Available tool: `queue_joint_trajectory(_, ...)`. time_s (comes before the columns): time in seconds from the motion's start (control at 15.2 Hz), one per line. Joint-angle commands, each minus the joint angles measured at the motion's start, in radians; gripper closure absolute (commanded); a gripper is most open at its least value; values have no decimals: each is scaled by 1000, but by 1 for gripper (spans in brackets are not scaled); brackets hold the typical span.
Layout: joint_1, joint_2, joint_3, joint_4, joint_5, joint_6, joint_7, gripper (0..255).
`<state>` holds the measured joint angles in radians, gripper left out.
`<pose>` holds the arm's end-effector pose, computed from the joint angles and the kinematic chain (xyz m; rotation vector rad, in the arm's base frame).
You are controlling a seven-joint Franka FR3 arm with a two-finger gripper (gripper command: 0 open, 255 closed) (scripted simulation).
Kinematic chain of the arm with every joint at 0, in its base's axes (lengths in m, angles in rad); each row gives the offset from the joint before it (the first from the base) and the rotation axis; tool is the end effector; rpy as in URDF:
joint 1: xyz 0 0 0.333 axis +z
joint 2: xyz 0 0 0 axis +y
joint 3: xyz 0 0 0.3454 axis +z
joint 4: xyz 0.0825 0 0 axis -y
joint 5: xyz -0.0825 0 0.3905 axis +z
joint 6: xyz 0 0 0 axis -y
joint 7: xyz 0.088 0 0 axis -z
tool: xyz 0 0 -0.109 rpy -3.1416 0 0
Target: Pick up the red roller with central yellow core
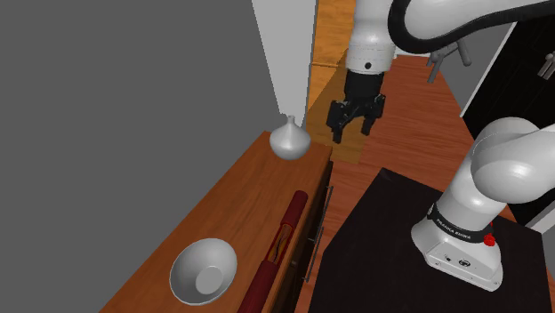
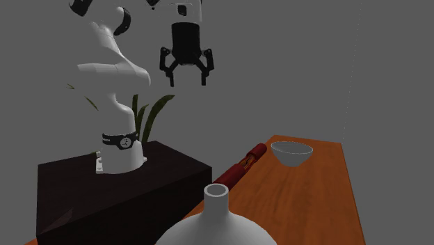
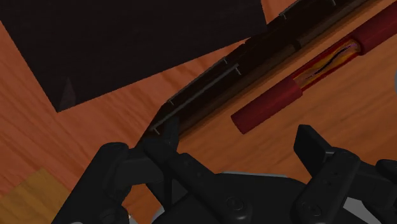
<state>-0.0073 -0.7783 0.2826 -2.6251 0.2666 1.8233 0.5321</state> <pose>0.2877 0.1118 0.4881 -3.0322 0.6328 0.0851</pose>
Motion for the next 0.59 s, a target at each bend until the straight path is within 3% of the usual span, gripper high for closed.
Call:
queue_joint_trajectory(0.0, 0, 33, 63, -13, 35, 48, 96, 0)
queue_joint_trajectory(0.53, -36, 252, 324, -13, 128, 267, 464, 0)
